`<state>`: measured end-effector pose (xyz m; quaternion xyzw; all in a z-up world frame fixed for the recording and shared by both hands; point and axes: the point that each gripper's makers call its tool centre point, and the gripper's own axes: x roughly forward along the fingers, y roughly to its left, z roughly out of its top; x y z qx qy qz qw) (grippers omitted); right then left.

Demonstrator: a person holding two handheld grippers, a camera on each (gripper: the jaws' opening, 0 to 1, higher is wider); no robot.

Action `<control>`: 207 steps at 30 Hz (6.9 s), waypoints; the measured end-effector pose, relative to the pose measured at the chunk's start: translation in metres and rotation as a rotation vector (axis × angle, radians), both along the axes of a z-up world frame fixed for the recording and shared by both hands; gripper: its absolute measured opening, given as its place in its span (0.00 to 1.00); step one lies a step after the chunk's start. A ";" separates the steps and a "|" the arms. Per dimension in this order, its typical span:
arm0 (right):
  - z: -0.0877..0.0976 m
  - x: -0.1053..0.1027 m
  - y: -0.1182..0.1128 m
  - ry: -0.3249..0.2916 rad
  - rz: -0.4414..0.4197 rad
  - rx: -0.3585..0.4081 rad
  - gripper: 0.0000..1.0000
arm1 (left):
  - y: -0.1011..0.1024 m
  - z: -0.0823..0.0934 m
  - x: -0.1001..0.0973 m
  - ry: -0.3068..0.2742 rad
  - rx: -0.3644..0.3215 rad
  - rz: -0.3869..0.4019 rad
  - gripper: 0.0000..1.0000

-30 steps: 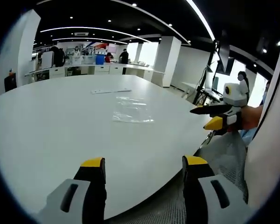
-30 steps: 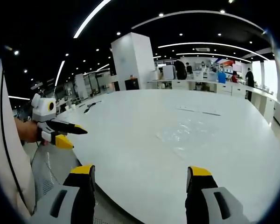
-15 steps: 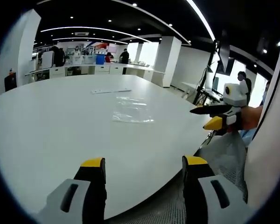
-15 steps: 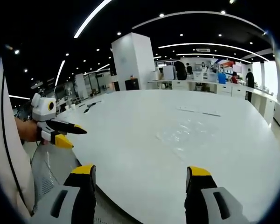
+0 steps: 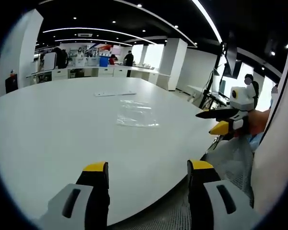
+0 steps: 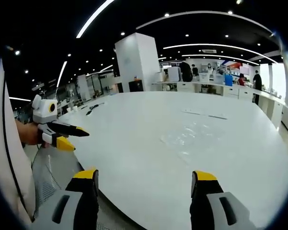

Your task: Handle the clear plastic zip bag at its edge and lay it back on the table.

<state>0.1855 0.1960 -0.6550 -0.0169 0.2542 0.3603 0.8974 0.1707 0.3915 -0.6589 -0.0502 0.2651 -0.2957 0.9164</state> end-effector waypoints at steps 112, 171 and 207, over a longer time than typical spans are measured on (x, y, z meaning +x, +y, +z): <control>-0.106 0.141 -0.005 -0.158 0.342 -0.647 0.37 | 0.013 0.001 0.007 0.020 0.000 0.077 0.63; -0.116 0.149 -0.023 -0.043 0.431 -0.692 0.00 | 0.011 -0.001 0.007 0.019 0.025 0.064 0.62; -0.011 0.132 -0.018 -0.318 0.559 -0.740 0.00 | 0.005 0.003 -0.001 -0.008 0.071 -0.025 0.59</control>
